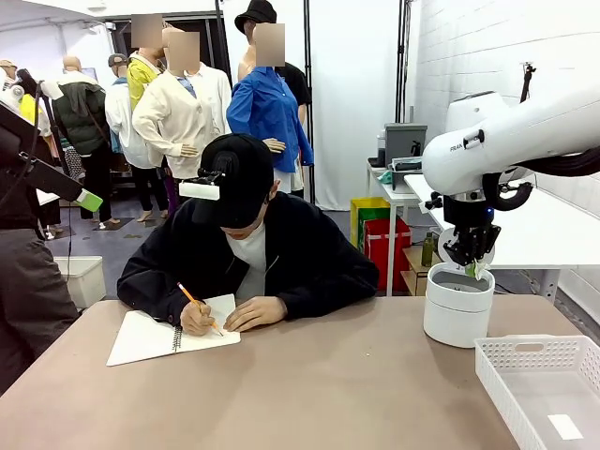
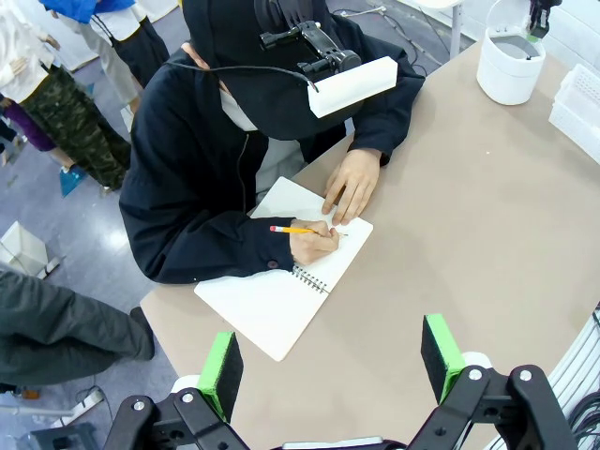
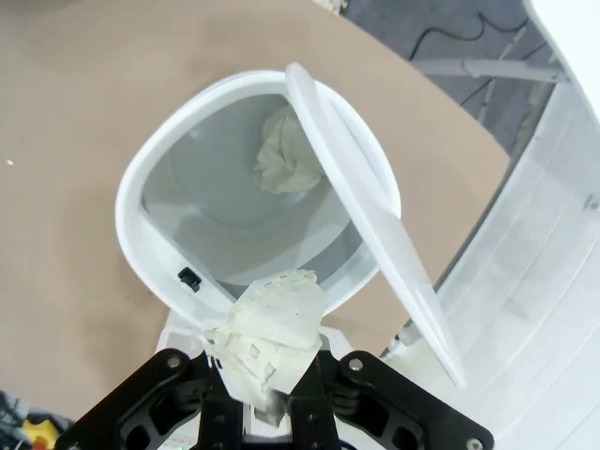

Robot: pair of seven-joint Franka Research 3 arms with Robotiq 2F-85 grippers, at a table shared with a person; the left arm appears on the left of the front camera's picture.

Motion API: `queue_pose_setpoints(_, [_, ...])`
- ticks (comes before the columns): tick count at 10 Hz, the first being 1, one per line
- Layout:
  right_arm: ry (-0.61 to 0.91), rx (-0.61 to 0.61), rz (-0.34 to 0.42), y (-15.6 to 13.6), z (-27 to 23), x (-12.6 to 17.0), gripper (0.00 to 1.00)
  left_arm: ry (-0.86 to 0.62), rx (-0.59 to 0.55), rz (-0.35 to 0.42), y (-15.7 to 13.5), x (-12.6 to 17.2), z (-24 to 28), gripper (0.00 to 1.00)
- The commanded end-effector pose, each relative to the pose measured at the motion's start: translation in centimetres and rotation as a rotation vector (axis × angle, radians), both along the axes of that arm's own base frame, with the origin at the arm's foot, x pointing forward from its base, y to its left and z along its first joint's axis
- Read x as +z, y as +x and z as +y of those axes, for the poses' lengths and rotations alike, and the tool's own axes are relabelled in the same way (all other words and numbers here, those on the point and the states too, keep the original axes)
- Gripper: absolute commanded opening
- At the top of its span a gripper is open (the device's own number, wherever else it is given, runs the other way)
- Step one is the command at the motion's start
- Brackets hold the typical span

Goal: Sort the paper based on its condition.
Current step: If a person hands you a paper, place it in the Organizing basket , and if it's crumpled, put it in the Trash can.

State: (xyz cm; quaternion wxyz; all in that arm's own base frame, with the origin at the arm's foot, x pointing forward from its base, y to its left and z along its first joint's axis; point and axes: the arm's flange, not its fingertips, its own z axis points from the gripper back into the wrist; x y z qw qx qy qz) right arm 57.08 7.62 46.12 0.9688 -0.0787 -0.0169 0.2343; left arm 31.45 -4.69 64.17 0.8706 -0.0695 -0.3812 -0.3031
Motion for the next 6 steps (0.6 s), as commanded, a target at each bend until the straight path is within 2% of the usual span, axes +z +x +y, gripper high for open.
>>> queue_pose_setpoints(1, [0.007, -0.013, 0.007, -0.26, 0.11, 0.25, 0.06, -0.011, -0.001, -0.009, 0.12, -0.05, -0.06, 1.00])
queue_pose_setpoints(5, [0.001, -0.002, 0.001, -0.08, 0.04, 0.12, 0.06, -0.011, -0.001, -0.009, 0.12, -0.05, -0.06, 1.00])
queue_pose_setpoints(6, [-0.004, 0.003, -0.019, 0.08, 0.28, -0.16, 0.23, -0.011, -0.001, -0.009, 0.12, -0.05, -0.06, 1.00])
